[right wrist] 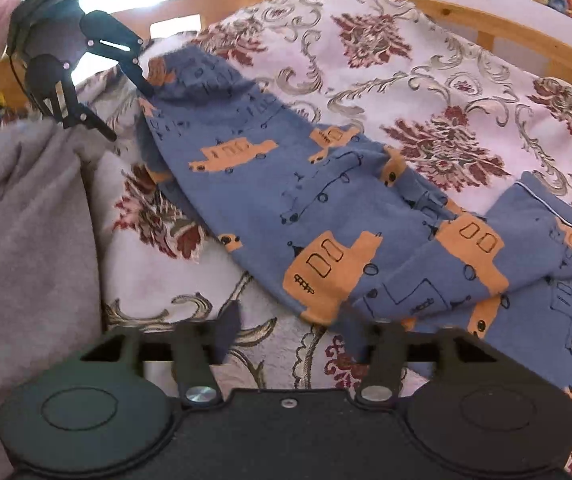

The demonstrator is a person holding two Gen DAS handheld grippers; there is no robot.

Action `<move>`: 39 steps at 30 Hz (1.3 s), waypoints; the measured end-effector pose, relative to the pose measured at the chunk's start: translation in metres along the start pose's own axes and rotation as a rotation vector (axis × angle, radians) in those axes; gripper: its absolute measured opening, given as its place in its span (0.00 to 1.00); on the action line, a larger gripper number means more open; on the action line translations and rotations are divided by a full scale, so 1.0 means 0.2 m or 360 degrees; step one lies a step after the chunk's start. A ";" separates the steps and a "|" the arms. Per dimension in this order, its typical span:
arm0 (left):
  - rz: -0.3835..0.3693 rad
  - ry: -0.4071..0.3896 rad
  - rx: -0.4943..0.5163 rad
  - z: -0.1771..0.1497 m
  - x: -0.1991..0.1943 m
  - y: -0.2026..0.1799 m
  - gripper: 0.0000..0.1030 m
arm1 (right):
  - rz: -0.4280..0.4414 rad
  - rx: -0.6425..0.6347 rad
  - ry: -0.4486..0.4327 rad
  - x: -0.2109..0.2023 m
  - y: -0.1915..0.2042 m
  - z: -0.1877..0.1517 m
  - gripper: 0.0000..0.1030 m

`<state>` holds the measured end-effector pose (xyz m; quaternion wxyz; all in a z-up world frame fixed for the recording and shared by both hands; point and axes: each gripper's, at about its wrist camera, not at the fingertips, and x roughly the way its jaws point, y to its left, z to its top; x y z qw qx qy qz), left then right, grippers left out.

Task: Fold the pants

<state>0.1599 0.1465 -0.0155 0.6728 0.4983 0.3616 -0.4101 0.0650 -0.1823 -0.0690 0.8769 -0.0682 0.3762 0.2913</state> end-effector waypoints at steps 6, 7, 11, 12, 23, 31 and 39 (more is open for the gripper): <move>-0.0079 -0.0098 -0.0210 0.21 -0.17 0.12 1.00 | -0.0108 0.0179 -0.0172 -0.20 -0.09 0.01 0.99; -0.0114 -0.0115 -0.0239 0.25 -0.19 0.12 1.00 | -0.0146 0.0203 -0.0182 -0.22 -0.11 0.00 0.99; -0.0170 -0.0176 -0.0296 0.39 -0.26 0.11 1.00 | -0.0338 0.0245 -0.0228 -0.32 -0.19 -0.06 0.99; -0.0169 -0.0200 -0.0324 0.42 -0.27 0.10 1.00 | -0.0379 0.0252 -0.0236 -0.32 -0.20 -0.08 0.99; -0.0212 -0.0423 -0.0846 1.14 0.18 0.25 1.00 | -0.0603 0.0638 -0.0230 -0.26 -0.38 -0.22 0.99; -0.0381 -0.0335 -0.1345 1.52 0.81 0.51 1.00 | -0.0560 0.0508 -0.0245 -0.19 -0.27 -0.15 0.99; -0.0671 -0.0311 -0.1586 1.52 1.03 0.60 0.47 | -0.0620 0.0199 -0.0295 -0.02 -0.07 0.03 0.91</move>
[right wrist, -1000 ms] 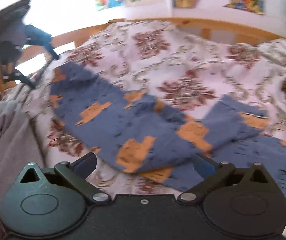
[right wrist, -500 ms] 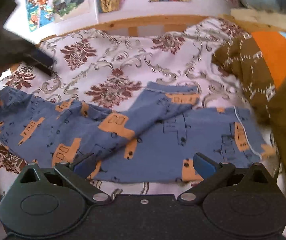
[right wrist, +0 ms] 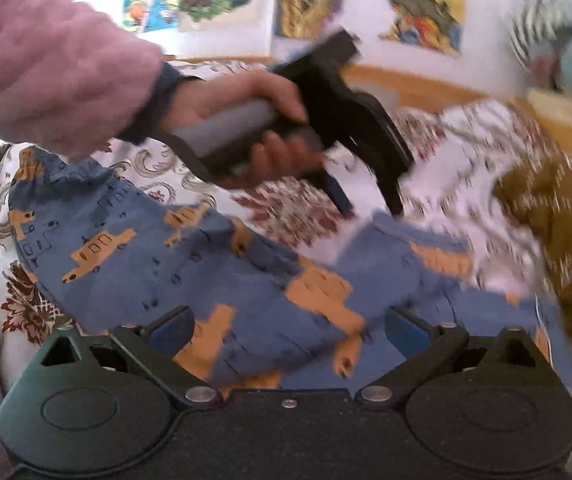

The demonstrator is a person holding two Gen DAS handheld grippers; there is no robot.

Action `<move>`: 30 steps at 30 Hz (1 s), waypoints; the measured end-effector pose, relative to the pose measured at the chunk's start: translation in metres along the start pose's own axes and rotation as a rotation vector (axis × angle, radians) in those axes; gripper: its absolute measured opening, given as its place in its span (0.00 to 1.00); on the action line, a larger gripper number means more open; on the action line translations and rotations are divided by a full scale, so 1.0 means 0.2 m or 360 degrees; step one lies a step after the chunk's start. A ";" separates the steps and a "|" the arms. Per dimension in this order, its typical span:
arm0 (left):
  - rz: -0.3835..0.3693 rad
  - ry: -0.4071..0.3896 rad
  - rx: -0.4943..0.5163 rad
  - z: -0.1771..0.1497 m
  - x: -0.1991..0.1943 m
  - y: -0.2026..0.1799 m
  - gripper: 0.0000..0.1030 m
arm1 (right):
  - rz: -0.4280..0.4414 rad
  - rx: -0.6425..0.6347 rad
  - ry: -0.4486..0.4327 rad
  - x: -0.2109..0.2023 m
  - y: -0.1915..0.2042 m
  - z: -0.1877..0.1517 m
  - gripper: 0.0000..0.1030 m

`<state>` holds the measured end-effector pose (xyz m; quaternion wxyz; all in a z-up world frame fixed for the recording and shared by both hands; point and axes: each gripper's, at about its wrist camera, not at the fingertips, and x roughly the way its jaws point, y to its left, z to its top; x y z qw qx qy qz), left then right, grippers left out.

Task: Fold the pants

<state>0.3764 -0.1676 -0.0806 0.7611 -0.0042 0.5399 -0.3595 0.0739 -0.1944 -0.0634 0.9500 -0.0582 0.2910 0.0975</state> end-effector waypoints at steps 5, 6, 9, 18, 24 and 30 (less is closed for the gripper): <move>0.0001 0.0055 -0.0006 0.01 0.03 -0.02 0.20 | -0.0029 -0.0105 0.0155 0.12 0.09 -0.02 0.66; 0.0023 0.0067 0.0005 0.01 0.03 -0.03 0.12 | -0.0040 -0.0109 0.0189 0.14 0.10 -0.04 0.57; 0.0073 0.0067 0.0040 0.02 0.03 -0.06 0.01 | -0.0052 -0.0064 0.0250 0.17 0.08 -0.07 0.37; 0.0043 -0.0016 0.0032 0.08 -0.08 -0.19 0.00 | -0.0021 0.0084 0.0199 0.13 0.04 -0.08 0.07; -0.0028 -0.0052 0.0030 0.09 -0.15 -0.34 0.00 | -0.0026 0.0239 0.0131 0.02 -0.02 -0.09 0.07; -0.0203 -0.0095 0.0104 0.06 -0.19 -0.63 0.00 | -0.0054 0.0488 0.0100 -0.06 -0.09 -0.13 0.08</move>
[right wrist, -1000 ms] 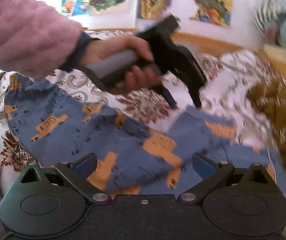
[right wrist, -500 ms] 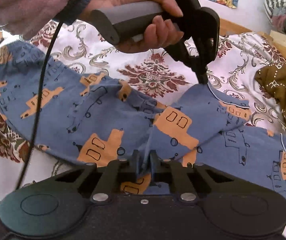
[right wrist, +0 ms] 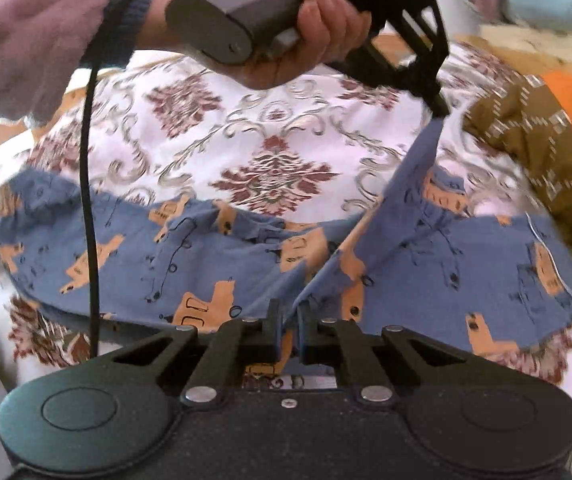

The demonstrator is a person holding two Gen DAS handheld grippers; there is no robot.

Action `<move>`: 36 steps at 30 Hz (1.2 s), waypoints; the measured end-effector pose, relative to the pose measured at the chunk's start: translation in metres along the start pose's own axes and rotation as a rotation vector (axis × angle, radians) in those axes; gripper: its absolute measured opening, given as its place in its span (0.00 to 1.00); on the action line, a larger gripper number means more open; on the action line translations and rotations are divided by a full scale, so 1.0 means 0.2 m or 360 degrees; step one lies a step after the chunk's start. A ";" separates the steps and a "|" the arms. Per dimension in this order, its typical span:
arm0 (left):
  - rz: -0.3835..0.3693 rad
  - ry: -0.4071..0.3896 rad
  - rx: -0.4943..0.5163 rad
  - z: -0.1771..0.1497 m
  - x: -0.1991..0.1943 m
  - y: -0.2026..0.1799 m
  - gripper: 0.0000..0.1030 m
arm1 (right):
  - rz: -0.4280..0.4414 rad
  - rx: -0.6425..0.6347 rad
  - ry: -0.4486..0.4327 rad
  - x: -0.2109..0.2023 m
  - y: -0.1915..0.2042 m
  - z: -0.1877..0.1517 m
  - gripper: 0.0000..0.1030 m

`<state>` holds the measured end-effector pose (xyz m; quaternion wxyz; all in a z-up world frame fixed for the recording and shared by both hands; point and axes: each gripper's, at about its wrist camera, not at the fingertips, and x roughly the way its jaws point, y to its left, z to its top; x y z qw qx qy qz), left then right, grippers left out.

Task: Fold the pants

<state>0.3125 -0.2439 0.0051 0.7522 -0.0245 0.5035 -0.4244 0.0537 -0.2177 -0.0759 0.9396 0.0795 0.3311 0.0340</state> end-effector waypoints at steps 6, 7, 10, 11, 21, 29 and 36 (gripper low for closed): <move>-0.0102 0.0091 0.0168 -0.15 0.20 -0.28 0.00 | -0.0035 0.0136 0.0090 -0.02 -0.07 -0.03 0.20; -0.0119 0.0115 0.0191 -0.19 0.24 -0.31 0.00 | -0.0040 0.0158 0.0117 -0.02 -0.09 -0.04 0.21; -0.0108 0.0196 0.0350 -0.32 0.38 -0.40 0.00 | -0.0058 0.0207 0.0179 -0.03 -0.13 -0.06 0.40; -0.0098 0.0214 0.0391 -0.35 0.40 -0.41 0.00 | -0.0066 0.0220 0.0185 -0.03 -0.15 -0.07 0.46; -0.0194 -0.0059 0.0482 -0.43 -0.06 -0.34 0.82 | -0.0137 0.0224 0.0157 -0.18 -0.28 -0.05 0.87; 0.0353 -0.0320 0.0443 -0.78 -0.55 0.01 1.00 | -0.0145 0.0199 0.0198 -0.27 -0.51 0.03 0.99; 0.0861 -0.0208 0.1016 -1.19 -0.47 -0.06 1.00 | -0.0039 0.0226 0.0117 -0.20 -0.64 0.16 0.99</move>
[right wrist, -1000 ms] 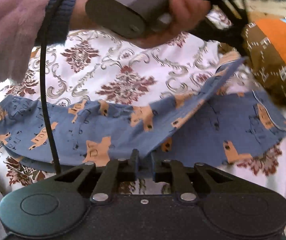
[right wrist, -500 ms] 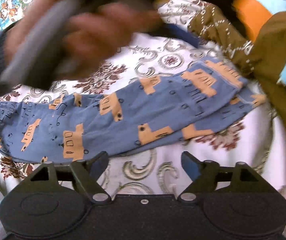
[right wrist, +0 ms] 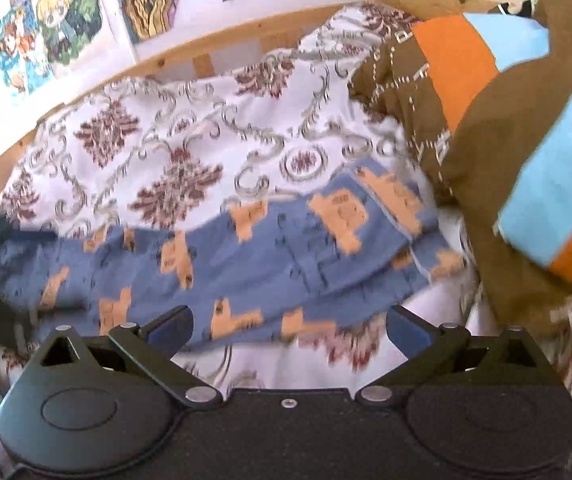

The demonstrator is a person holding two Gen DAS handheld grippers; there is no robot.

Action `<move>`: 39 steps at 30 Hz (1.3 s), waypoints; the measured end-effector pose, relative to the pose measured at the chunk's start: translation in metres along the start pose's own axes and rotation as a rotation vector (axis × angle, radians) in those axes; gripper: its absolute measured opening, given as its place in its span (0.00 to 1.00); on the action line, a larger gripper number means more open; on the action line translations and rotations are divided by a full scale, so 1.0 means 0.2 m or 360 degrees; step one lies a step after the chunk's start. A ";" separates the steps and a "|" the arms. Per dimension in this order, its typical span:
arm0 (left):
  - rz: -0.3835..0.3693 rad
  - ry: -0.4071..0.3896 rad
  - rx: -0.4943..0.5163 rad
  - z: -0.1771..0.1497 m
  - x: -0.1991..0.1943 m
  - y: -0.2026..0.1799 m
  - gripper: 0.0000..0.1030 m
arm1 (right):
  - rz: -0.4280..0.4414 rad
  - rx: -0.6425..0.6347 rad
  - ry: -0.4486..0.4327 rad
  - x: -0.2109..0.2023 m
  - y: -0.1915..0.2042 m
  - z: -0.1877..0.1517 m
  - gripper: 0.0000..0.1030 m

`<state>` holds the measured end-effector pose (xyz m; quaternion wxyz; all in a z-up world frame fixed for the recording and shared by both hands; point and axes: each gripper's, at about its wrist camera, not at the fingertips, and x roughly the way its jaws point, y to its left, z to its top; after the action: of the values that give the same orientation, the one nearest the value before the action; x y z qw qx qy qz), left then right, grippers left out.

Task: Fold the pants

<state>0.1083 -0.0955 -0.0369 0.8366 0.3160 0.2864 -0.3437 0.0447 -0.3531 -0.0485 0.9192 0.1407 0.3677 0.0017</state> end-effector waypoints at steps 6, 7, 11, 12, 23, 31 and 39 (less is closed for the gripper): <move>0.0015 0.0023 0.0407 -0.06 0.10 -0.28 0.99 | -0.0133 0.0076 -0.0038 0.17 -0.10 0.09 0.92; 0.0012 0.0025 0.0428 -0.07 0.11 -0.30 0.96 | -0.0155 0.0090 -0.0043 0.19 -0.11 0.10 0.90; -0.0031 0.0091 0.0377 -0.09 0.17 -0.29 0.86 | -0.0215 0.0142 -0.0071 0.26 -0.15 0.12 0.82; -0.0036 0.0108 0.0362 -0.09 0.18 -0.28 0.83 | -0.0232 0.0169 -0.0062 0.29 -0.17 0.13 0.78; -0.0034 0.0131 0.0491 -0.13 0.18 -0.34 0.24 | -0.0372 0.0432 -0.0088 0.37 -0.29 0.13 0.22; -0.0063 0.0135 0.0418 -0.13 0.18 -0.31 0.06 | -0.0368 0.0414 -0.0187 0.29 -0.26 0.11 0.05; -0.0092 0.0094 0.0381 -0.11 0.14 -0.28 0.03 | -0.0515 0.0245 -0.0229 0.09 -0.15 0.06 0.05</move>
<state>0.0768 -0.1224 -0.0901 0.7738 0.4153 0.2769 -0.3901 0.0627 -0.3830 -0.0602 0.9180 0.1492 0.3179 -0.1844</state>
